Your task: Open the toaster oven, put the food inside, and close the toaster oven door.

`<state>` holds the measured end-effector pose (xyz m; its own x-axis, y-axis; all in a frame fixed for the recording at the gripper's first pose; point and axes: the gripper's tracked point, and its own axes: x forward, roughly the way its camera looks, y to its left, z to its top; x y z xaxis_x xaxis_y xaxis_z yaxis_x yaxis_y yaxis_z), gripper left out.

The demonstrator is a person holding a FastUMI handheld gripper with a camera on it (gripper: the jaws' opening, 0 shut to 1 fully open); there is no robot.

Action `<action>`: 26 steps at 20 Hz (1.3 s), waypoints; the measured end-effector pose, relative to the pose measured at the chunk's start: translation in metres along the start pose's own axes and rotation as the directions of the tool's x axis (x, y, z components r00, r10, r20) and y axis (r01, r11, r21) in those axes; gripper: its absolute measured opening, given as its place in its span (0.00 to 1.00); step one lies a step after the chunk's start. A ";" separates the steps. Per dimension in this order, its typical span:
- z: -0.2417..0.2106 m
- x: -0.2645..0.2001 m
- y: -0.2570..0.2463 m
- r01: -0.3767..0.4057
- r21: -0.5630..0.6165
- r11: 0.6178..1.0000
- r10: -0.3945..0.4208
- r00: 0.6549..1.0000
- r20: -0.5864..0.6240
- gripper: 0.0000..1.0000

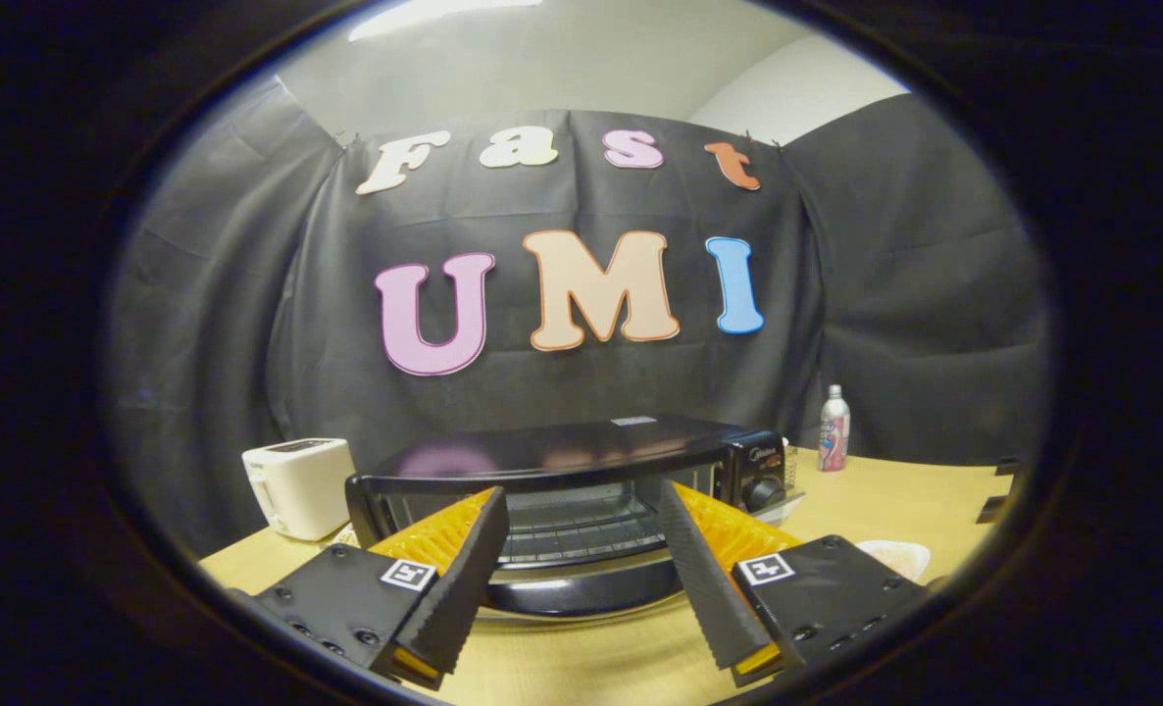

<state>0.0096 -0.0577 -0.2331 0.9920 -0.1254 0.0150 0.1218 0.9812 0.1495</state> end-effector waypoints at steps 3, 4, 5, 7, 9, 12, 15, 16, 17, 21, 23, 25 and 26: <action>-0.011 -0.018 -0.007 0.019 -0.012 1.000 -0.019 0.999 -0.029 0.96; -0.015 -0.024 -0.009 0.025 -0.018 1.000 -0.026 0.999 -0.038 0.96; -0.018 -0.028 -0.010 0.030 -0.022 0.999 -0.031 0.998 -0.049 0.96; -0.027 -0.036 -0.014 0.040 -0.023 0.999 -0.042 0.996 -0.073 0.96; -0.035 -0.043 -0.016 0.047 -0.036 0.998 -0.051 0.993 -0.105 0.96; -0.046 -0.052 -0.020 0.049 -0.053 0.997 -0.056 0.988 -0.147 0.95; -0.060 -0.061 -0.023 0.052 -0.069 0.996 -0.065 0.978 -0.197 0.95; -0.067 -0.064 -0.025 0.055 -0.079 0.995 -0.071 0.973 -0.219 0.94; -0.074 -0.067 -0.027 0.059 -0.088 0.994 -0.079 0.967 -0.243 0.94; -0.106 -0.077 -0.038 0.098 -0.119 0.988 -0.132 0.936 -0.326 0.93; -0.128 -0.083 -0.039 0.102 -0.139 0.985 -0.149 0.909 -0.390 0.92; -0.141 -0.086 -0.039 0.110 -0.106 0.988 -0.145 0.891 -0.430 0.92; -0.137 -0.083 -0.039 0.118 -0.079 0.990 -0.141 0.897 -0.419 0.91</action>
<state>-0.0734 -0.0658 -0.3758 0.8868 -0.1893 -0.4216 0.2406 0.9680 0.0716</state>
